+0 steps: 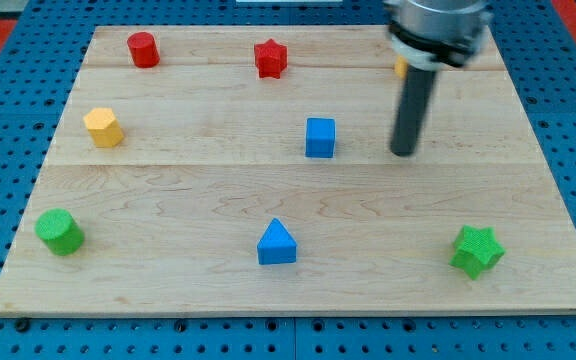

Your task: Place the blue triangle to the left of the blue cube

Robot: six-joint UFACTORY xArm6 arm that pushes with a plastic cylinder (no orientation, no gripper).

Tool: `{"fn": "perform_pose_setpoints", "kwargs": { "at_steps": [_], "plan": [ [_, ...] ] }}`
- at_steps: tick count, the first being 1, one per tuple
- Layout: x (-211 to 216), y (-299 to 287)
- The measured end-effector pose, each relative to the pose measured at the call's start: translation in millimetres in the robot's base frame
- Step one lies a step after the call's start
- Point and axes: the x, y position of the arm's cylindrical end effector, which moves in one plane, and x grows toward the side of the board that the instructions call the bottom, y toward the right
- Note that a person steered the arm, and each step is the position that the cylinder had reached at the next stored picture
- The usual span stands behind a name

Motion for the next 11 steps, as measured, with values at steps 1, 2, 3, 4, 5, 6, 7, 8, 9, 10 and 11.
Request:
{"fn": "perform_pose_setpoints", "kwargs": {
  "at_steps": [1, 2, 3, 4, 5, 6, 7, 8, 9, 10, 11],
  "plan": [
    [61.5, -26.4],
    [86.0, -120.5],
    [141.1, -129.5],
    [162.2, -158.1],
    [120.2, -173.5],
    [63.3, -172.5],
    [81.2, -141.2],
    [91.2, -105.9],
    [34.3, -137.4],
    [-2.3, -170.9],
    [34.6, -137.4]
  ]
}}
